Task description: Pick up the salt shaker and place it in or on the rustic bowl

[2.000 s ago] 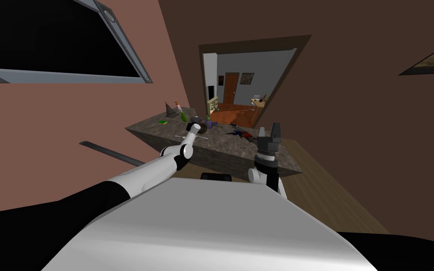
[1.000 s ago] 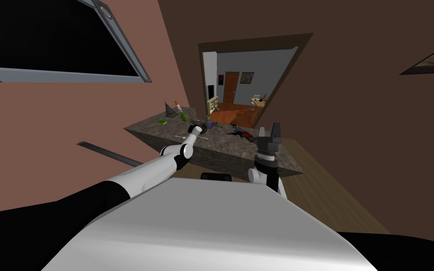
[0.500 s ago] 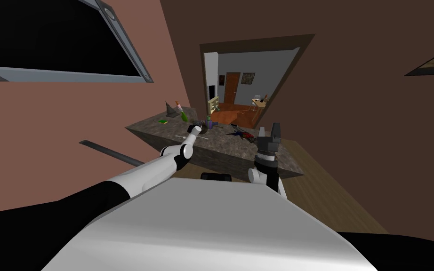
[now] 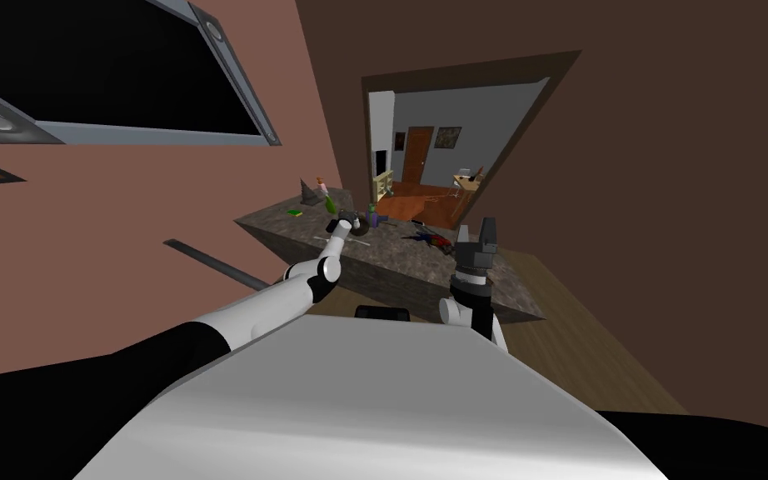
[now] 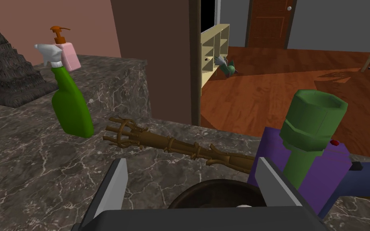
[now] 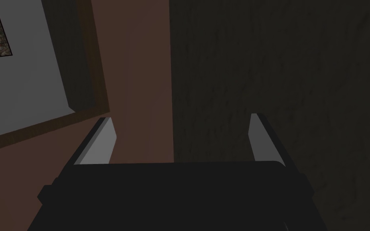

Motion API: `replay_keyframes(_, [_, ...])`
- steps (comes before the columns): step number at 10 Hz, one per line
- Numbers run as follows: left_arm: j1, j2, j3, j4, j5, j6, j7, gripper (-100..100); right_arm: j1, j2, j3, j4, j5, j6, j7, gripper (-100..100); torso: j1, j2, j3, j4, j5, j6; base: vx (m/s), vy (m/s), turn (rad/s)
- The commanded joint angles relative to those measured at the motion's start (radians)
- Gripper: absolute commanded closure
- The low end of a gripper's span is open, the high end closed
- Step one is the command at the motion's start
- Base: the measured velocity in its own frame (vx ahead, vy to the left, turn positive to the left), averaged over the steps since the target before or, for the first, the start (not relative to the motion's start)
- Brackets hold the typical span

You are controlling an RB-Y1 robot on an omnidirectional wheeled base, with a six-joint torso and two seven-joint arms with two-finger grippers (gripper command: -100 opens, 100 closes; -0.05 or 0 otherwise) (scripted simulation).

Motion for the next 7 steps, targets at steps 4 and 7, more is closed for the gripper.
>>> replay_keyframes(4, [0.0,-0.002,0.008,-0.009,-0.001,0.031,-0.005,-100,0.0,0.0,0.0,0.0,0.0,0.0,0.0,0,0.002,-0.002,-0.001,-0.001,0.001,0.0,0.002,0.003,-0.008])
replay_keyframes(7, [0.0,-0.002,0.008,-0.009,-0.001,0.031,-0.005,-100,0.0,0.0,0.0,0.0,0.0,0.0,0.0,0,0.001,-0.001,-0.001,0.0,0.0,0.0,-0.002,-0.003,0.009])
